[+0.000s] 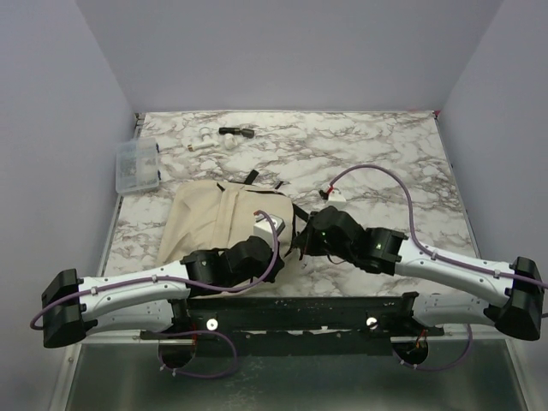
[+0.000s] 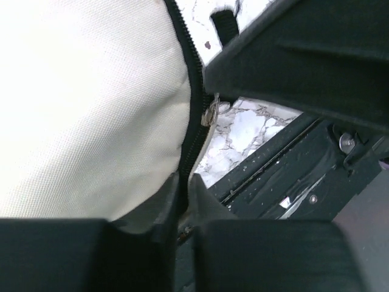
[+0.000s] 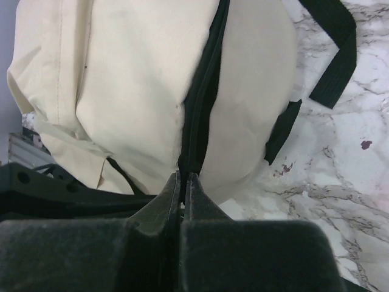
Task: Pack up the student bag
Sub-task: Zip the student bag at the center of the board.
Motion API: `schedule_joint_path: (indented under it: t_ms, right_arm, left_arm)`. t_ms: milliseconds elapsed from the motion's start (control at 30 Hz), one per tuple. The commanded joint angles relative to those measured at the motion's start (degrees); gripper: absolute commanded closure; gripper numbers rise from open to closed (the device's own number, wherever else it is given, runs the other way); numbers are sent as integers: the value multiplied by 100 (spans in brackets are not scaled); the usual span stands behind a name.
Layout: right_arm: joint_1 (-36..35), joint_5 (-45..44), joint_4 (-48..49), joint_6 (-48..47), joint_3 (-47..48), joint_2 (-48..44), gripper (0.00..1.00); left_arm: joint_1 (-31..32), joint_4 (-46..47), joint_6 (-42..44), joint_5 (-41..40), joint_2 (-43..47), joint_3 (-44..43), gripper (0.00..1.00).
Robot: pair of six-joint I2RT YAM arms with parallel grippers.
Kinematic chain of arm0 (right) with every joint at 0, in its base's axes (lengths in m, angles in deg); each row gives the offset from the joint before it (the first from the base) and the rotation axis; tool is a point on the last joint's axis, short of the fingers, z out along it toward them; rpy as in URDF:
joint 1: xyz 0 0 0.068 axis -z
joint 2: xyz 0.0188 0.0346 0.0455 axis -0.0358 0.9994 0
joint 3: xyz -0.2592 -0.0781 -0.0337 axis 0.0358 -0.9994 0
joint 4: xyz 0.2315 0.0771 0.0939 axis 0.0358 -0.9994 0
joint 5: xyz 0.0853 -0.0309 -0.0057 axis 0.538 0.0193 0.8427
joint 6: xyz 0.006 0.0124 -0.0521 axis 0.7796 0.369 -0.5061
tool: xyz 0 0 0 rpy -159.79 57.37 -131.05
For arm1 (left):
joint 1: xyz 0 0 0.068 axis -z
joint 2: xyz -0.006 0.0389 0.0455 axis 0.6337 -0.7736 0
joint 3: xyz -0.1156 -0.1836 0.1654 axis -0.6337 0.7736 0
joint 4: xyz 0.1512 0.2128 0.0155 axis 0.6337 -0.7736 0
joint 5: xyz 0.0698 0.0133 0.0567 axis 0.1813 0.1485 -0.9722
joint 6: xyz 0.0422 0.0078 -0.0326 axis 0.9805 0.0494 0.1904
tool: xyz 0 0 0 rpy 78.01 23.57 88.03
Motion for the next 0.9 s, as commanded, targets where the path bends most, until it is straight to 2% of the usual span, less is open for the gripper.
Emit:
schedule_joint_path:
  t_ms: [0, 33, 267, 400, 600, 633, 667, 733, 767, 833, 867]
  right_arm:
    - [582, 172, 168, -338, 400, 83, 100]
    - [778, 278, 256, -493, 428, 133, 99]
    - [2393, 1572, 1040, -1420, 848, 1034, 100]
    - [2580, 2084, 1359, -1824, 1153, 1658, 100]
    - [2574, 3045, 1725, -1903, 764, 1499, 100]
    - [2572, 3168, 1723, -1892, 673, 1442, 100]
    - [2559, 3283, 1719, -1865, 561, 1359, 100]
    - [2529, 3413, 1746, -1796, 322, 1170, 100]
    - [2524, 3465, 1760, -1764, 202, 1069, 100]
    - [2519, 3526, 1721, -1715, 70, 921, 100]
    - [2519, 3541, 1676, -1690, 50, 871, 100]
  left_arm:
    - [53, -303, -373, -184, -31, 305, 97]
    - [66, -312, -416, -116, -27, 357, 100]
    - [397, -383, -795, 147, 219, 648, 100]
    - [536, -523, -1118, 413, 457, 820, 100]
    - [619, -659, -1311, 1111, 587, 906, 100]
    - [613, -658, -1276, 1183, 618, 854, 93]
    - [615, -672, -1226, 1209, 673, 760, 79]
    - [611, -748, -1116, 1041, 765, 487, 46]
    - [607, -783, -1060, 875, 788, 299, 34]
    - [519, -892, -916, 557, 722, -116, 21]
    - [456, -958, -848, 388, 648, -311, 18]
